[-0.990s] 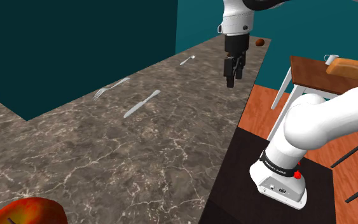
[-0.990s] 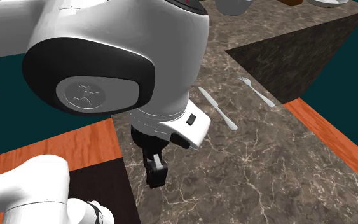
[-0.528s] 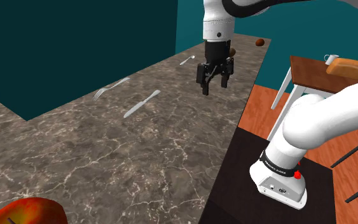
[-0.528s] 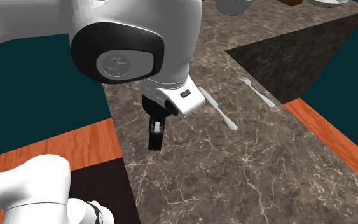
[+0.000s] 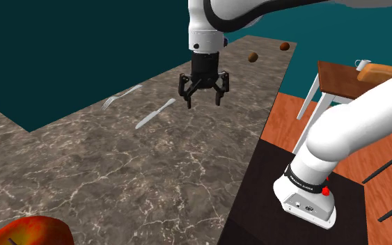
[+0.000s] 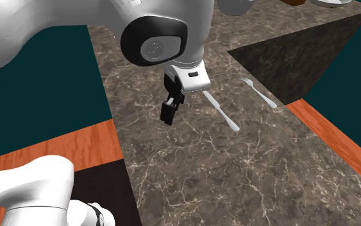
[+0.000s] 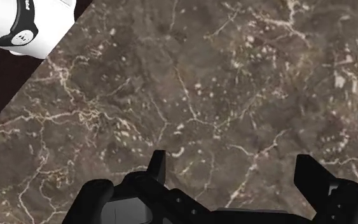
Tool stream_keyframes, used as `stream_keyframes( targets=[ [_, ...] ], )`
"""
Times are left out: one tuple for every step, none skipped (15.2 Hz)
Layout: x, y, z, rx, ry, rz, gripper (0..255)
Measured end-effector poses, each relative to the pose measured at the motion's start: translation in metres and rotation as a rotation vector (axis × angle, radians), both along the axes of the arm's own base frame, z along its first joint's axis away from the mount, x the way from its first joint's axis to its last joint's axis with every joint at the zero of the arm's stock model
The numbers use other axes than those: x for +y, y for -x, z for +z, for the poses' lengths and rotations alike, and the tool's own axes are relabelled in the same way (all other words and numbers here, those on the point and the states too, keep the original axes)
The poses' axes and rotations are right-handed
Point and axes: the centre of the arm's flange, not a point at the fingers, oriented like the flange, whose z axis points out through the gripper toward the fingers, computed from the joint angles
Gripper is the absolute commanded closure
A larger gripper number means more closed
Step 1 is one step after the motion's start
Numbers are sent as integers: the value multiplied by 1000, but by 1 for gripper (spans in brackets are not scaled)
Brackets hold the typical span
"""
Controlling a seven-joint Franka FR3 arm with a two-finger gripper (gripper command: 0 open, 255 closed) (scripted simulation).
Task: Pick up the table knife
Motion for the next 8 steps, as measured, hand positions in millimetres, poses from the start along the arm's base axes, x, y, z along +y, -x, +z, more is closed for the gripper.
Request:
stream_keyframes(
  targets=[
    [6,-9,-3,-7,5,-49,0],
    [12,-20,-7,-14,10,-96,0],
    [20,-28,-7,-22,15,-143,0],
    [23,-38,-7,-29,20,-193,0],
    [28,-51,-9,-37,25,-240,0],
    [34,-60,-14,-44,30,-287,0],
    [41,-72,-17,-51,34,-334,0],
    [44,-82,-17,-58,39,-383,0]
  ],
)
